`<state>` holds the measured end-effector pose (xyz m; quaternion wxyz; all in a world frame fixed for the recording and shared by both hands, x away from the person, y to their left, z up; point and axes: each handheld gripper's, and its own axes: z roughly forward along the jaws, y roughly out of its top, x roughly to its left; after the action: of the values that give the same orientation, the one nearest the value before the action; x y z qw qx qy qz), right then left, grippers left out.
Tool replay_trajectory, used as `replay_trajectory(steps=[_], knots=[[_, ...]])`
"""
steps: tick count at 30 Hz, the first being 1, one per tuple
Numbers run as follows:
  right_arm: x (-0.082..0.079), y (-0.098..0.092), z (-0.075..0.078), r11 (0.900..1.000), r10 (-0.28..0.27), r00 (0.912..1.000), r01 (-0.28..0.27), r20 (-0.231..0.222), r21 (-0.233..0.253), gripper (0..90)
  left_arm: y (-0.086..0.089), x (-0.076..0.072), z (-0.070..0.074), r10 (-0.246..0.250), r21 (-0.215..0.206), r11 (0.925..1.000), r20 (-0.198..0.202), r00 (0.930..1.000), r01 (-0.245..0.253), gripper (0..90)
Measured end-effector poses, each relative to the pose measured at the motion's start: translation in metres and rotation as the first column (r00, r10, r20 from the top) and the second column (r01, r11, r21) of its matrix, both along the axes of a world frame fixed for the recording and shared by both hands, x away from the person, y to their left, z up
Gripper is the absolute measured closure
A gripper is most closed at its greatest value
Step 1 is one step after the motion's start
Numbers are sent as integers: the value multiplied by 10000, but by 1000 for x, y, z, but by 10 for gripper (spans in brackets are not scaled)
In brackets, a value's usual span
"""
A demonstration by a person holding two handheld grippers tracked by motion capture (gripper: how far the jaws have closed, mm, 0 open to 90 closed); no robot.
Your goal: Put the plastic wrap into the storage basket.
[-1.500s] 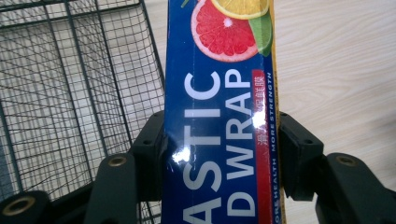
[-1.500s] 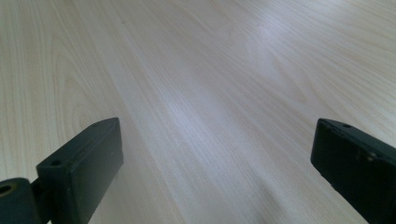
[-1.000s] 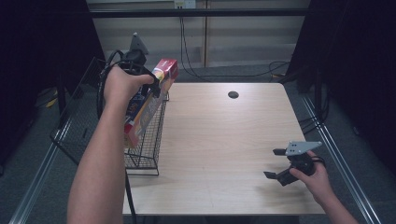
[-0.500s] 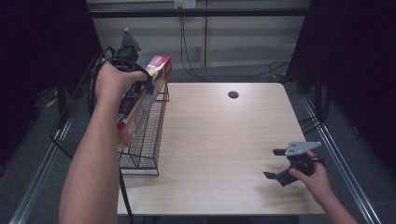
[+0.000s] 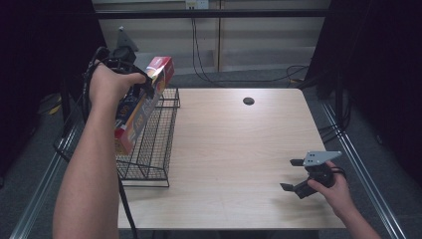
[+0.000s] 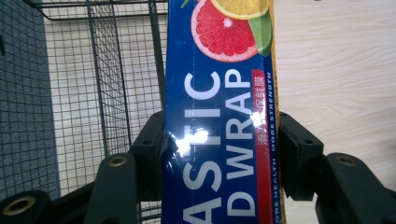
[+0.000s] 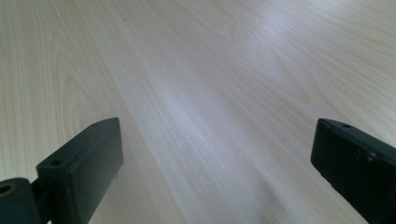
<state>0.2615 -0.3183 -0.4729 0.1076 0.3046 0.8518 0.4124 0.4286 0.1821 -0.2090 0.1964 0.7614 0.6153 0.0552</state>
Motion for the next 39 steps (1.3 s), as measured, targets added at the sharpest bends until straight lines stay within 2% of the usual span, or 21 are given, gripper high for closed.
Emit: replay_trajectory(steps=[6, 16, 19, 24, 33, 39], knots=[[0, 0, 0, 10000, -3, 10000, 3, -10, 0, 23, 8, 1, 2, 135, 7, 9999, 36, 9999, -135, 448], [0, 0, 0, 10000, -40, 10000, 40, 25, -11, 23, 25, 2, 1, 637, 73, 9979, 138, 9979, -638, 448], [0, 0, 0, 10000, -53, 10000, 53, 42, -40, 24, 29, 2, 0, 767, 267, 9967, 207, 9968, -773, 448], [0, 0, -1, 9999, -106, 9999, 107, 71, -72, 23, 37, 2, -3, 950, 284, 9950, 197, 9953, -955, 447], [0, 0, -1, 10000, -87, 10000, 87, 19, -21, 23, 45, 1, -4, 1101, 285, 9935, 135, 9938, -1104, 447], [0, 0, -1, 10000, -60, 10000, 60, 21, 11, 23, 51, 0, -5, 1210, 339, 9920, 233, 9924, -1217, 446]])
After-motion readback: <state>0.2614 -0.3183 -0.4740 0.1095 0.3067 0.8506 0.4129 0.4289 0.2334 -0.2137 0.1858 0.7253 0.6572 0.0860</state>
